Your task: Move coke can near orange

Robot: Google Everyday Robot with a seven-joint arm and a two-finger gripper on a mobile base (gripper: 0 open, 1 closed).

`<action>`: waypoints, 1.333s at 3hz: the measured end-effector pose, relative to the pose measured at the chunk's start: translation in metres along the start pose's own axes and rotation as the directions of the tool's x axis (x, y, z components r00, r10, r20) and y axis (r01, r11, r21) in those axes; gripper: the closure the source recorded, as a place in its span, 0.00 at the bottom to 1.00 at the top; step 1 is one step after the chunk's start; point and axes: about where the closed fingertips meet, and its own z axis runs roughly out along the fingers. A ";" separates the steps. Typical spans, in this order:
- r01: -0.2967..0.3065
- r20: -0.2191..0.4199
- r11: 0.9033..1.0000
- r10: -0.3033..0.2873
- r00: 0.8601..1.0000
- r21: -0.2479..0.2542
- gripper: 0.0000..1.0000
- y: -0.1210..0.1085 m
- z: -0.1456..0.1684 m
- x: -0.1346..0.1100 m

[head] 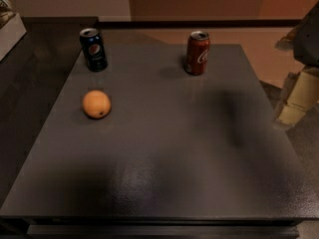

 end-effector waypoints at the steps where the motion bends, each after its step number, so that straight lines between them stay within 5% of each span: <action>1: -0.049 0.019 0.999 0.049 0.999 0.000 0.00 -0.015 0.016 -0.003; 3: -0.172 0.093 0.983 0.166 0.982 0.057 0.00 -0.069 0.062 -0.027; 4: -0.259 0.166 0.962 0.243 0.956 0.086 0.00 -0.104 0.080 -0.033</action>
Offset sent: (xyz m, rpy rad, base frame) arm 0.0950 0.0167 -0.0403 0.1254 -0.0458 -0.1856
